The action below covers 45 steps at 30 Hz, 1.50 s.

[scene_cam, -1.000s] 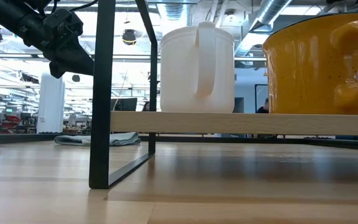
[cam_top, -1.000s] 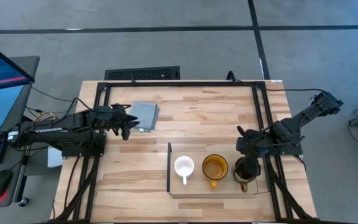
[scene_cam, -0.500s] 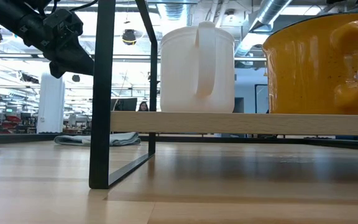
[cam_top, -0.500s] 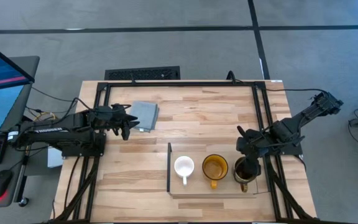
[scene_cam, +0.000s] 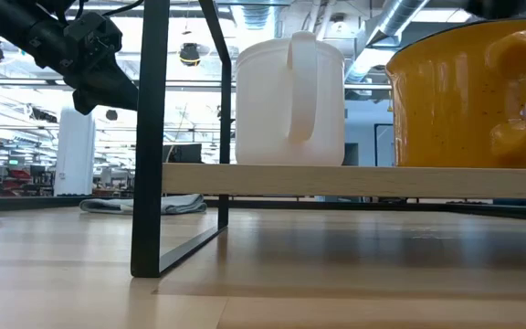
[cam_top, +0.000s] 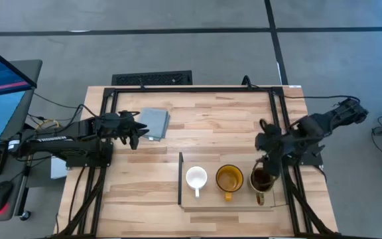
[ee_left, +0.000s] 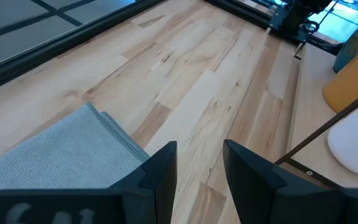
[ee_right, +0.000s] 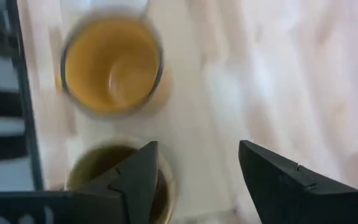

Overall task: Stack small to large cups/mugs on shelf
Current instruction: Return to Home Position

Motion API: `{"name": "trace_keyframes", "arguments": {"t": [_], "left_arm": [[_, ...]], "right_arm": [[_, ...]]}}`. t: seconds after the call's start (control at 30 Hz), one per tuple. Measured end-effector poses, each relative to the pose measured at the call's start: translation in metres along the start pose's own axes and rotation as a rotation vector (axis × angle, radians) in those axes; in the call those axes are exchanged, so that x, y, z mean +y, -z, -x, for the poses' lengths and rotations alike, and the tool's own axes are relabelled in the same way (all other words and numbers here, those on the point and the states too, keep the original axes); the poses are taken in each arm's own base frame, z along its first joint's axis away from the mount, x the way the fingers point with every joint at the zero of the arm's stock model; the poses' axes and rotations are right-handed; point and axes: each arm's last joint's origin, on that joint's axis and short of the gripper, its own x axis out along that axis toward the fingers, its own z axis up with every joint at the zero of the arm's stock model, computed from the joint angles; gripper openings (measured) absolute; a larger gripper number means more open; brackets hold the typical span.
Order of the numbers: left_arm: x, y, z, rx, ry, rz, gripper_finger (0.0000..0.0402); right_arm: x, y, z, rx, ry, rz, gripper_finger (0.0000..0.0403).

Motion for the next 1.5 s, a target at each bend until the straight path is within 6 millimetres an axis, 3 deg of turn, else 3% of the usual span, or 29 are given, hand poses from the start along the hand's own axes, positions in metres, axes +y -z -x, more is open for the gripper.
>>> {"name": "trace_keyframes", "arguments": {"t": [0.17, 0.3, 0.6, 0.7, 0.83, 1.03, 1.2, 1.3, 1.4, 1.5], "left_arm": [[-0.001, -0.002, 0.0, -0.024, 0.009, 0.003, 0.0121], [-0.004, -0.01, 0.001, -0.103, 0.039, -0.012, 0.0121], [-0.014, -0.038, 0.009, -0.405, 0.161, -0.129, 0.0121], [-0.017, -0.04, 0.011, -0.429, 0.223, -0.163, 0.0121], [-0.017, -0.04, 0.011, -0.418, 0.241, -0.159, 0.0121], [-0.017, -0.04, 0.01, -0.422, 0.221, -0.16, 0.0121], [-0.013, -0.04, 0.012, -0.447, 0.101, -0.205, 0.0121], [-0.007, -0.04, 0.014, -0.455, 0.003, -0.197, 0.0121], [0.001, -0.04, 0.019, -0.449, -0.045, -0.179, 0.0121], [0.01, -0.039, 0.024, -0.448, -0.085, -0.166, 0.0121]], "right_arm": [[-0.007, -0.022, 0.032, -0.23, 0.097, 0.071, 0.0246], [-0.018, -0.026, 0.058, -0.432, 0.191, 0.17, 0.0246], [-0.06, 0.013, 0.13, -0.887, 0.213, 0.213, 0.0246], [-0.066, 0.028, 0.138, -1.004, 0.175, 0.301, 0.0246], [-0.076, 0.052, 0.129, -1.06, 0.172, 0.31, 0.0246], [-0.091, 0.089, 0.096, -1.097, 0.184, 0.22, 0.0246], [-0.103, 0.114, 0.066, -1.197, 0.275, 0.12, 0.0246], [-0.107, 0.122, 0.046, -1.251, 0.301, 0.071, 0.0246], [-0.106, 0.118, 0.026, -1.197, 0.393, 0.037, 0.0246], [-0.107, 0.114, 0.023, -1.189, 0.462, -0.013, 0.0246]]}}
